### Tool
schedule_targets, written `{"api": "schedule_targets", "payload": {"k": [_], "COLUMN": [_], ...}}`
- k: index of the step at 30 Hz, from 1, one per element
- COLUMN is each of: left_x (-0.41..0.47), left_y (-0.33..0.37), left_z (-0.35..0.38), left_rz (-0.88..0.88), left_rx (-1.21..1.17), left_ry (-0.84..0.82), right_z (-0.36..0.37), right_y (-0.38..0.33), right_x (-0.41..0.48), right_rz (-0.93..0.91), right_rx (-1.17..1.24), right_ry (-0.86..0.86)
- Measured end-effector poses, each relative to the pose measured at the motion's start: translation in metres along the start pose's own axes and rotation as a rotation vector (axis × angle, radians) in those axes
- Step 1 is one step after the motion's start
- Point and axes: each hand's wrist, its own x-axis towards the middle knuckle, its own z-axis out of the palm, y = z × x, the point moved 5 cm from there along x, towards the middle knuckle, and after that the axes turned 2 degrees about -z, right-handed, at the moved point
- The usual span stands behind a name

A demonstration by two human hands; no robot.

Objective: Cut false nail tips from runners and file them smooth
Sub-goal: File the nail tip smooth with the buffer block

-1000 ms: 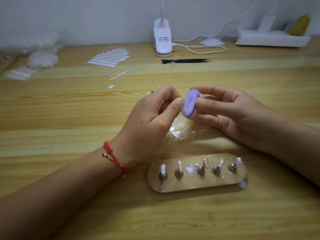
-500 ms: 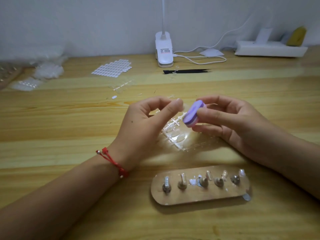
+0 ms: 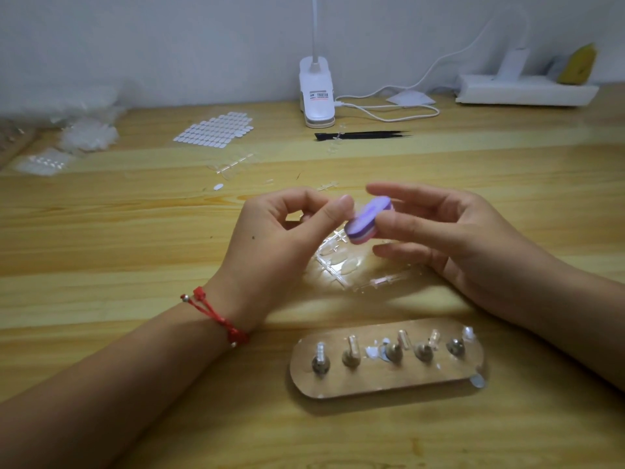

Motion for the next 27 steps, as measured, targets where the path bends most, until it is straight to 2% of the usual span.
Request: {"api": "schedule_targets", "payload": {"k": [4,10,13,18,22,24,27], "left_x": [0.0000,0.0013,0.0003,0.0000,-0.0003,-0.0013,-0.0010], "left_y": [-0.0010,-0.0019,-0.0005,-0.0006,-0.0003,0.0015,0.0011], "left_z": [-0.0026,-0.0057,-0.0015,-0.0039,-0.0029,0.0007,-0.0010], "left_rz": [-0.024,-0.009,0.018,0.013,0.028,0.043,0.034], "left_rx": [-0.024,-0.023,0.013,0.015,0.022,0.051,0.043], "left_ry": [0.035,0.070,0.019,0.072,0.044,0.009,0.040], "right_z": [-0.0088,-0.0044,-0.0013,-0.0102,-0.0021,-0.0044,-0.0100], "right_y": [0.0004,-0.0001,0.0011,0.0003,0.0009,0.0010,-0.0005], "right_x": [0.0025,0.0012,0.0002,0.0033,0.0011,0.0017,0.0031], "right_rz": [0.005,0.036,0.026,0.020,0.001,0.000,0.009], "right_rx": [0.102,0.046,0.024,0.141,0.008,0.038,0.120], "right_ry": [0.100,0.021,-0.021,0.082,0.014,0.047,0.097]}}
